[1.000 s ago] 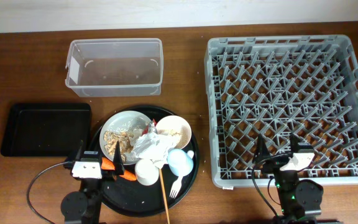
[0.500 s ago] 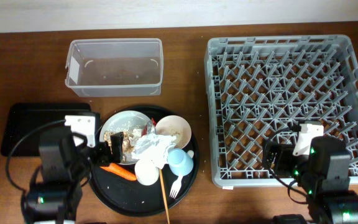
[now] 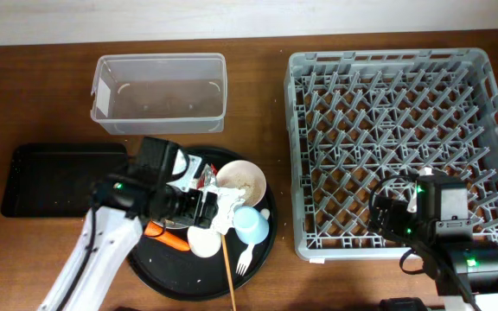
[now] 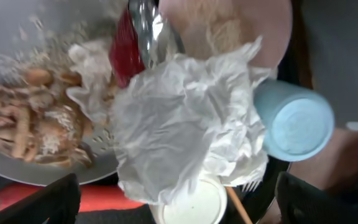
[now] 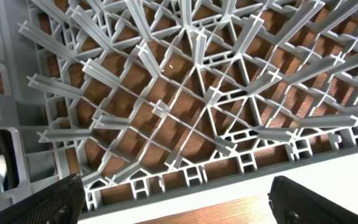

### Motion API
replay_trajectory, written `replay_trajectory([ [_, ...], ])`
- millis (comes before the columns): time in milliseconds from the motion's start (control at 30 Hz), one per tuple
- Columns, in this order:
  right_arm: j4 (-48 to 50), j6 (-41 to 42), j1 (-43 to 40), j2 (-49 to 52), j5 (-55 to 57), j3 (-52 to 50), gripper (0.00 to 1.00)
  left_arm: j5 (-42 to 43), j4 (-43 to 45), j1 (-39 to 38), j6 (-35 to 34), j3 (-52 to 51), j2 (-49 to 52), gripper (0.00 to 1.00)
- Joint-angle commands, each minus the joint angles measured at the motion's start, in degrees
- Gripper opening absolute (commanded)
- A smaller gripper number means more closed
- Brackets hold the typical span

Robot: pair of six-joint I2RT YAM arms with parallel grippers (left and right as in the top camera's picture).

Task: Sort waste into correct bins and load items into the dishwasher rack
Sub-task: 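Grasp the crumpled white tissue on the plate with the left gripper, then carry the tissue into the clear plastic bin and release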

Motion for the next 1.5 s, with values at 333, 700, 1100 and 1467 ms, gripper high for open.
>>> replay_trajectory([
  [333, 0.04, 0.74, 0.26, 0.15, 1.18, 1.22, 0.98, -0.87, 1.07, -0.94, -2.23, 11.78, 8.72, 0.00],
  [700, 0.04, 0.72, 0.26, 0.15, 1.16, 1.22, 0.98, -19.82, 28.79, 2.60, -2.58, 19.78, 20.41, 0.01],
  [1100, -0.13, 0.72, 0.26, 0.15, 1.16, 1.22, 0.98, -6.43, 27.74, 7.63, -2.91, 20.06, 24.70, 0.64],
  [1467, -0.20, 0.72, 0.26, 0.15, 1.16, 1.22, 0.98, 0.61, 3.52, -5.07, -6.47, 8.37, 18.23, 0.55],
])
